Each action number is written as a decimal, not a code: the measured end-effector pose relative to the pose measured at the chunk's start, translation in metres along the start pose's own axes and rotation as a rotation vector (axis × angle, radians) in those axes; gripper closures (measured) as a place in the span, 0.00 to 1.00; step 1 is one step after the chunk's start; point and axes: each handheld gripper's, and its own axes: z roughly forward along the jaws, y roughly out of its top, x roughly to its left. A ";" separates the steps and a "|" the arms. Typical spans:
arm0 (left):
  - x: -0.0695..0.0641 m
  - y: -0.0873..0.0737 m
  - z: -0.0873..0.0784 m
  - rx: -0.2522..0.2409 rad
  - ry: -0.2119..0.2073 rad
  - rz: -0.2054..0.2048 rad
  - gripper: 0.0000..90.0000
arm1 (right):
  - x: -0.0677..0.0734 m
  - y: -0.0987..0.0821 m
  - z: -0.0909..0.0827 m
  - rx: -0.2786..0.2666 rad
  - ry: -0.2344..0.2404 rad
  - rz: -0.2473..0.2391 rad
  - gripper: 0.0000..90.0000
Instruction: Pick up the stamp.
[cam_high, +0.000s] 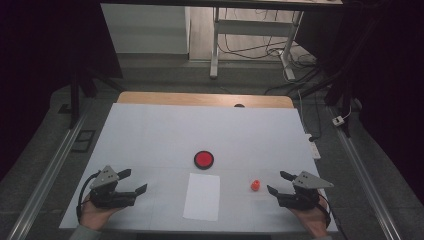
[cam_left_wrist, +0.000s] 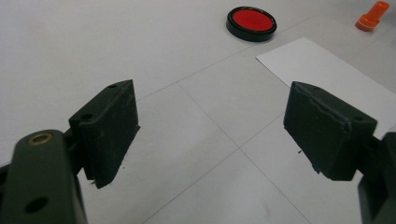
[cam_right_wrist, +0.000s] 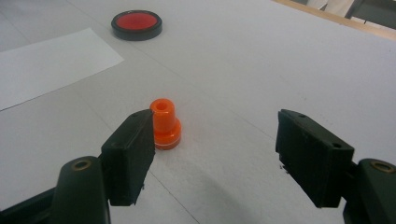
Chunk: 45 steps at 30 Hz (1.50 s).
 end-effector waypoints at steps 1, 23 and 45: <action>0.000 0.000 0.001 -0.001 0.001 0.000 0.20 | 0.000 0.000 0.000 0.000 -0.001 0.002 0.31; -0.003 0.001 0.007 0.007 -0.004 0.025 0.21 | 0.015 0.019 0.004 0.000 0.045 -0.009 0.32; -0.004 0.000 0.010 0.020 -0.006 0.028 0.21 | 0.028 0.023 0.031 0.102 0.073 -0.024 0.32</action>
